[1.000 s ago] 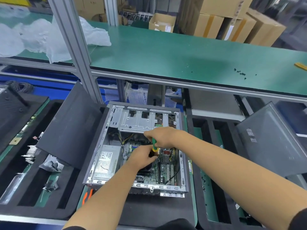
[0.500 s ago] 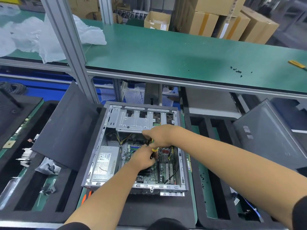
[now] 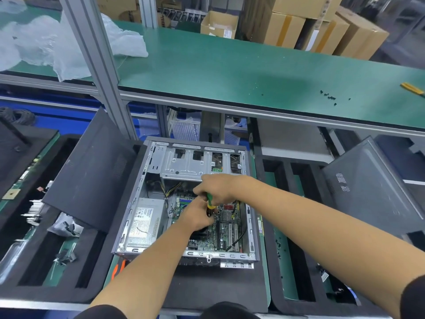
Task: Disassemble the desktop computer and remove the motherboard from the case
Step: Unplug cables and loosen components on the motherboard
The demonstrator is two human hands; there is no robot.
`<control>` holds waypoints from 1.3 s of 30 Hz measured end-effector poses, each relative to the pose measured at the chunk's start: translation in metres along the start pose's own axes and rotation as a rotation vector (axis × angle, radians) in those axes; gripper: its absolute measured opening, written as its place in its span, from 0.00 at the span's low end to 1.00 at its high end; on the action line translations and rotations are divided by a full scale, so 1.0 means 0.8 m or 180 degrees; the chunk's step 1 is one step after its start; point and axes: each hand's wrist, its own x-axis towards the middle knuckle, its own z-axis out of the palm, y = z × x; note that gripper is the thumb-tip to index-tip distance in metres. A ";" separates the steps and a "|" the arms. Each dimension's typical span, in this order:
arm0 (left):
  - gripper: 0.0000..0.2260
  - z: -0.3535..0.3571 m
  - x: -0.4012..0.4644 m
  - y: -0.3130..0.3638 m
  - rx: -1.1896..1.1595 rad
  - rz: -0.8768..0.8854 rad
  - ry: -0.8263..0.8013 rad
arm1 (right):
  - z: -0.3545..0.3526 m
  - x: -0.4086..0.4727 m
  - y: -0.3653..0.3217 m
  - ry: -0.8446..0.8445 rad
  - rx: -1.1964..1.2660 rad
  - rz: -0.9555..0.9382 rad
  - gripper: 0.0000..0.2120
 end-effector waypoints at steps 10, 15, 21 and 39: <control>0.10 -0.007 -0.006 0.006 0.0050 -0.0015 0.0003 | 0.005 -0.004 0.016 0.0039 -0.0505 0.0555 0.13; 0.07 -0.006 -0.007 0.005 0.0102 0.0041 0.0016 | 0.004 -0.008 0.024 0.0007 -0.0240 0.0290 0.05; 0.06 -0.008 -0.007 0.006 0.0184 0.0066 0.0049 | 0.005 -0.007 0.033 0.0179 0.0144 -0.0062 0.05; 0.07 -0.006 -0.007 0.005 0.0138 0.0018 0.0081 | -0.003 0.000 0.014 -0.0156 -0.0437 0.0470 0.05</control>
